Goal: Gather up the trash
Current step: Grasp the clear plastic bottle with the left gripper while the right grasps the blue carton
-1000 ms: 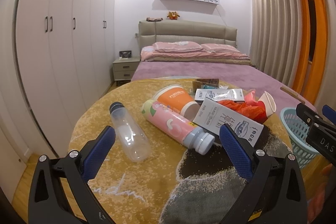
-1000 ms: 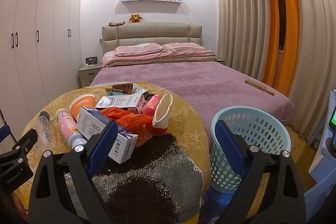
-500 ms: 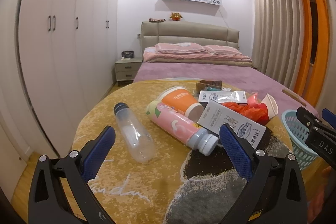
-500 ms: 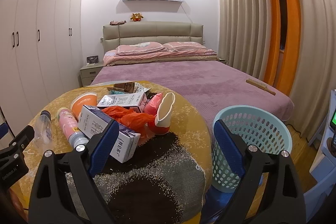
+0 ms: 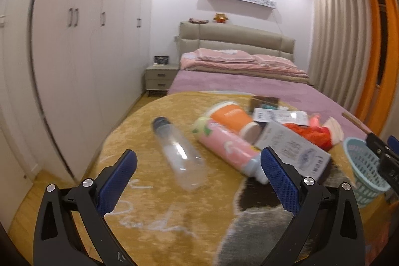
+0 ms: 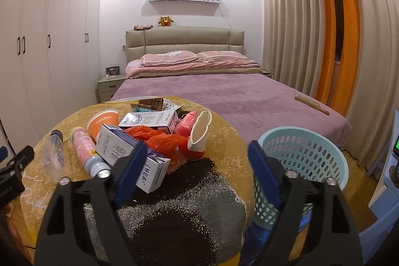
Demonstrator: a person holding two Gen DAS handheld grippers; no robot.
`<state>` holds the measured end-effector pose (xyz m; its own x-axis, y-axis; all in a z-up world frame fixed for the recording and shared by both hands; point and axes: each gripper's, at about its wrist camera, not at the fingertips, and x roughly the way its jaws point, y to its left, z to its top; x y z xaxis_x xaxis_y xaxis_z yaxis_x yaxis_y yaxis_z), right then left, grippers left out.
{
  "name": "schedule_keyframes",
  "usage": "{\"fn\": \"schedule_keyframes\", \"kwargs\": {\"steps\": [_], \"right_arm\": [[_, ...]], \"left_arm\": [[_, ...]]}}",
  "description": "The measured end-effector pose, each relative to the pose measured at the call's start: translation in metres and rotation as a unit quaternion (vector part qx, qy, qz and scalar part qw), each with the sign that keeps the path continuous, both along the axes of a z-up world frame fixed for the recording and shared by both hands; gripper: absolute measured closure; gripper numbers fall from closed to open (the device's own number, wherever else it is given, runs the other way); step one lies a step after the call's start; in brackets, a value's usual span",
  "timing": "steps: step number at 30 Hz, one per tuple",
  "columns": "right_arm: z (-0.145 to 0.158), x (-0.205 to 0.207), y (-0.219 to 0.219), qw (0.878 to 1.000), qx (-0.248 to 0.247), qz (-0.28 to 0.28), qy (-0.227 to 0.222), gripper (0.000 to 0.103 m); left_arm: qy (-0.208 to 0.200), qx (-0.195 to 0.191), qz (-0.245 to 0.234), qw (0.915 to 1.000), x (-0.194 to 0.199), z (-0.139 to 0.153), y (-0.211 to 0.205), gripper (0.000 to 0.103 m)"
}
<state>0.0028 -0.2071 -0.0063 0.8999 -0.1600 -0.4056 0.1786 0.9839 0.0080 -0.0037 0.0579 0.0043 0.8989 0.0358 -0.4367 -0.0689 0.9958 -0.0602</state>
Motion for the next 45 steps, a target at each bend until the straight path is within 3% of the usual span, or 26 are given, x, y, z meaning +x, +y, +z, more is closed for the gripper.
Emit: {"fn": "schedule_keyframes", "kwargs": {"steps": [2,6,12,20,30,33,36,41,45], "right_arm": [[-0.001,0.002,-0.001,1.0,0.006,0.008,0.005,0.04],[-0.003,0.005,0.0,1.0,0.013,0.019,0.011,0.048],[0.0,0.019,0.003,0.997,0.02,0.069,0.011,0.048],[-0.026,0.061,0.018,0.988,0.021,0.131,0.083,0.046],[-0.048,0.102,0.02,0.98,0.024,0.15,0.132,0.04],[-0.054,0.102,0.024,0.976,0.026,0.161,0.145,0.041],[-0.055,0.093,0.029,0.976,0.019,0.168,0.138,0.051],[-0.053,0.073,0.032,0.975,0.026,0.177,0.135,0.075],[-0.055,0.06,0.035,0.965,0.05,0.209,0.15,0.078]], "left_arm": [[0.004,-0.006,0.017,0.9998,0.003,0.001,0.015,0.007],[0.018,-0.022,0.03,0.9991,0.01,0.002,0.037,0.007],[0.084,-0.055,-0.002,0.9949,0.045,-0.008,0.048,0.007],[0.155,-0.064,-0.011,0.9857,0.094,-0.043,0.04,0.007],[0.194,-0.057,-0.005,0.9794,0.118,-0.065,0.042,0.015],[0.204,-0.066,-0.012,0.9767,0.121,-0.071,0.045,0.024],[0.208,-0.057,-0.024,0.9763,0.12,-0.074,0.042,0.044],[0.191,-0.05,-0.029,0.98,0.108,-0.073,0.041,0.05],[0.174,-0.053,-0.04,0.9825,0.094,-0.066,0.044,0.052]]}}
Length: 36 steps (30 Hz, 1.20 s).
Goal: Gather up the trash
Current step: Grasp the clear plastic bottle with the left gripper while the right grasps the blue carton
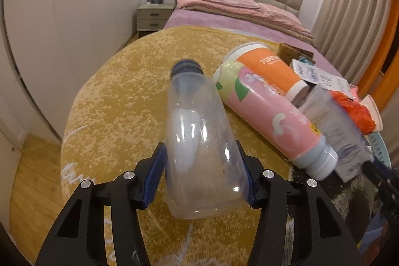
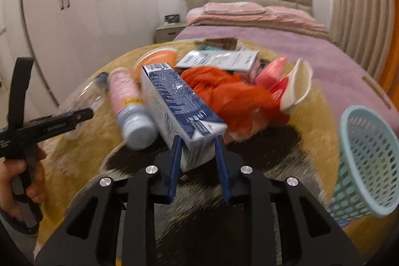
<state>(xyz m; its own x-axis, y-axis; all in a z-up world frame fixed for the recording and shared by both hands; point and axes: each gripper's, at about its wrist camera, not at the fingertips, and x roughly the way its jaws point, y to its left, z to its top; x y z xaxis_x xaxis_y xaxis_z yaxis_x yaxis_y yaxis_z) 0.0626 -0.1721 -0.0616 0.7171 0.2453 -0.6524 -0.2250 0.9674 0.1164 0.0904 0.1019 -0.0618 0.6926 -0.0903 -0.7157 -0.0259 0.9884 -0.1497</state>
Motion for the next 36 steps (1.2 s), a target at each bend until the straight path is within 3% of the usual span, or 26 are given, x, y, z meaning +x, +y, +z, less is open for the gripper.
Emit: {"fn": "schedule_keyframes", "kwargs": {"steps": [4,8,14,18,22,25,29,32,36], "right_arm": [[0.009,-0.009,-0.008,1.0,0.003,-0.012,-0.015,0.077],[0.012,0.006,-0.021,1.0,0.014,-0.026,-0.005,0.045],[0.009,0.019,-0.002,1.0,0.008,0.015,0.009,0.038],[0.007,0.03,0.015,1.0,-0.014,0.024,0.009,0.038],[0.006,0.043,0.012,1.0,-0.014,0.013,0.019,0.039],[0.005,0.049,0.013,0.999,-0.015,0.017,0.028,0.046],[0.002,0.054,0.021,0.999,-0.028,0.028,0.037,0.046],[-0.003,0.06,0.026,0.998,-0.036,0.027,0.043,0.046],[-0.007,0.067,0.026,0.998,-0.037,0.022,0.052,0.046]], "left_arm": [[-0.01,-0.017,-0.006,0.9998,-0.012,0.006,0.006,0.052],[-0.01,-0.024,-0.011,0.9996,-0.014,0.007,0.008,0.053],[-0.001,-0.03,-0.02,0.9994,-0.013,0.002,0.009,0.053],[0.004,-0.026,-0.023,0.9994,-0.008,0.002,0.01,0.052],[0.009,-0.025,-0.02,0.9994,-0.001,0.003,0.013,0.04],[0.018,-0.022,-0.016,0.9995,0.008,0.001,0.016,0.04],[0.031,-0.023,-0.013,0.9992,0.017,-0.006,0.017,0.04],[0.035,-0.021,-0.014,0.9991,0.019,-0.01,0.014,0.042],[0.032,-0.019,-0.019,0.9992,0.017,-0.011,0.014,0.058]]}}
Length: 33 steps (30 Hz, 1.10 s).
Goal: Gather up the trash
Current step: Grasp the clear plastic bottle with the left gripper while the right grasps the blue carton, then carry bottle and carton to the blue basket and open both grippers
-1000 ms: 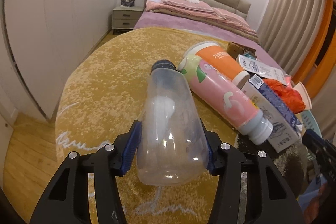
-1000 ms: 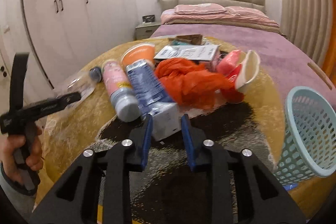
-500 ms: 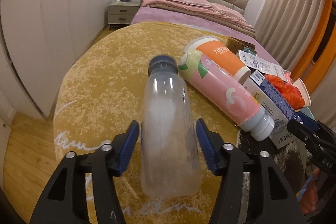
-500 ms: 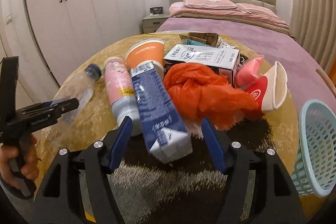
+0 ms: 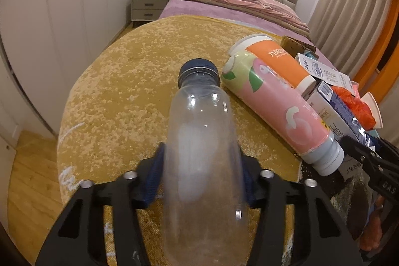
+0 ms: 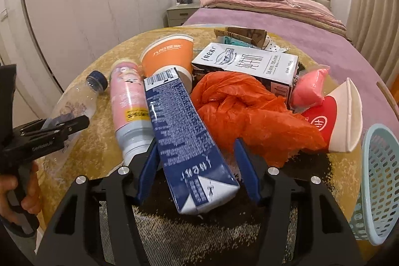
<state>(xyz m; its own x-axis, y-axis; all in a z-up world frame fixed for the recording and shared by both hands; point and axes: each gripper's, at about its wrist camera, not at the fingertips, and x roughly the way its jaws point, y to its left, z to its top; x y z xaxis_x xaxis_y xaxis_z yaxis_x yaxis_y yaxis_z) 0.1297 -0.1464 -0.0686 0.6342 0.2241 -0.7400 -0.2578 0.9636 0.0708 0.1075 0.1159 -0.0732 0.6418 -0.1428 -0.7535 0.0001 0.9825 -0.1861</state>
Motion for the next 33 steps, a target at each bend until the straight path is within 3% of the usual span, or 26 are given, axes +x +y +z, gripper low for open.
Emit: {"fn": "schedule_keyframes", "kwargs": {"steps": [1,5,7,14,20,26,33], "right_arm": [[-0.001,0.0,0.0,1.0,0.0,0.001,0.003,0.047],[0.0,-0.007,0.002,1.0,0.007,0.019,0.003,0.065],[0.006,-0.015,0.003,1.0,0.0,0.017,-0.014,0.068],[0.04,-0.047,-0.011,0.997,0.025,0.008,-0.07,0.068],[0.068,-0.072,-0.039,0.992,0.06,-0.023,-0.106,0.068],[0.093,-0.1,-0.095,0.98,0.066,-0.107,-0.154,0.068],[0.112,-0.128,-0.184,0.953,0.066,-0.226,-0.192,0.068]], "left_arm": [[-0.001,-0.002,0.001,1.0,-0.001,0.0,0.001,0.058],[-0.019,-0.017,0.0,0.9997,-0.008,0.008,0.004,0.058],[-0.031,-0.026,0.0,0.9992,-0.014,0.015,0.006,0.058],[-0.086,-0.051,-0.013,0.9949,-0.035,0.052,0.0,0.058],[-0.122,-0.058,-0.047,0.9897,-0.045,0.081,-0.029,0.058],[-0.15,-0.056,-0.108,0.9811,-0.045,0.105,-0.082,0.058],[-0.203,-0.051,-0.191,0.959,-0.038,0.145,-0.163,0.058]]}}
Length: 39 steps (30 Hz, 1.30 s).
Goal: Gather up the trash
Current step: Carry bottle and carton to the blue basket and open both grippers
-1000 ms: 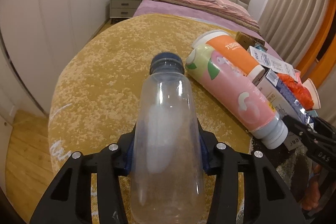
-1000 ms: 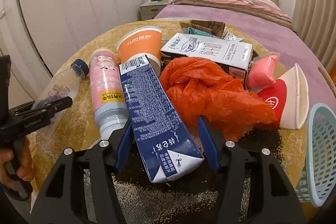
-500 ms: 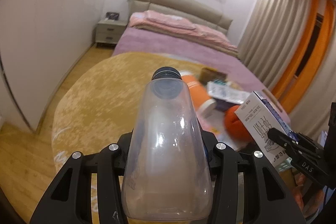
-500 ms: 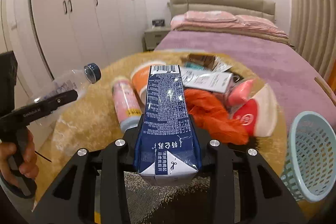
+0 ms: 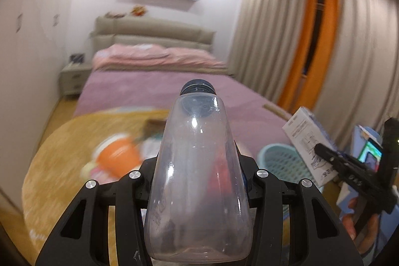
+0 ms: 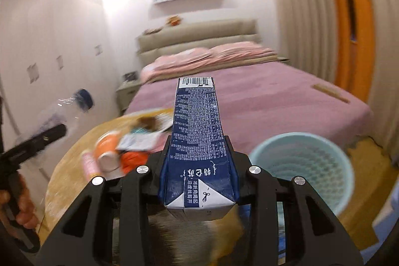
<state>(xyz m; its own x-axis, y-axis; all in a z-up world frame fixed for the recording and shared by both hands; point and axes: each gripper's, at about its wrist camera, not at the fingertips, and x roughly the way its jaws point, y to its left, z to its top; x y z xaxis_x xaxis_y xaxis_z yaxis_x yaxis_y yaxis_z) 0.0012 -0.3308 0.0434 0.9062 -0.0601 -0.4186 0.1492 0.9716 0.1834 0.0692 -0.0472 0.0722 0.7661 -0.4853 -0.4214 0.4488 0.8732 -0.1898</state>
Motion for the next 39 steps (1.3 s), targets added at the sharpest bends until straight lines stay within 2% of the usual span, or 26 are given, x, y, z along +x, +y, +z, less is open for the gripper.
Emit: {"fn": "schedule_keyframes", "kwargs": {"steps": [5,9,13,19,22,27,31,34,39], "right_arm": [[-0.007,-0.009,-0.056,0.997,0.021,-0.072,0.005,0.068],[-0.027,-0.006,-0.093,0.992,0.05,-0.115,0.03,0.068],[-0.057,0.005,-0.123,0.983,0.083,-0.147,0.073,0.068],[-0.1,0.019,-0.147,0.971,0.106,-0.172,0.125,0.068],[-0.111,0.026,-0.154,0.968,0.108,-0.181,0.14,0.068],[-0.128,0.033,-0.161,0.962,0.117,-0.191,0.158,0.068],[-0.135,0.031,-0.166,0.959,0.129,-0.191,0.162,0.068],[-0.134,0.027,-0.164,0.961,0.126,-0.189,0.157,0.062],[-0.125,0.022,-0.153,0.967,0.124,-0.172,0.143,0.062]], "left_arm": [[-0.029,-0.008,-0.07,0.9971,0.002,0.025,-0.062,0.058],[-0.012,-0.019,-0.119,0.9926,0.011,0.018,-0.111,0.058],[0.034,-0.016,-0.163,0.9859,0.026,-0.014,-0.165,0.058],[0.116,0.005,-0.209,0.9711,0.057,-0.086,-0.233,0.058],[0.146,0.014,-0.217,0.9652,0.071,-0.113,-0.245,0.058],[0.171,0.02,-0.222,0.9598,0.072,-0.131,-0.257,0.058],[0.158,0.015,-0.219,0.9627,0.064,-0.125,-0.253,0.036],[0.14,0.014,-0.218,0.9657,0.057,-0.116,-0.244,0.032],[0.111,0.005,-0.208,0.9717,0.044,-0.096,-0.222,0.031]]}}
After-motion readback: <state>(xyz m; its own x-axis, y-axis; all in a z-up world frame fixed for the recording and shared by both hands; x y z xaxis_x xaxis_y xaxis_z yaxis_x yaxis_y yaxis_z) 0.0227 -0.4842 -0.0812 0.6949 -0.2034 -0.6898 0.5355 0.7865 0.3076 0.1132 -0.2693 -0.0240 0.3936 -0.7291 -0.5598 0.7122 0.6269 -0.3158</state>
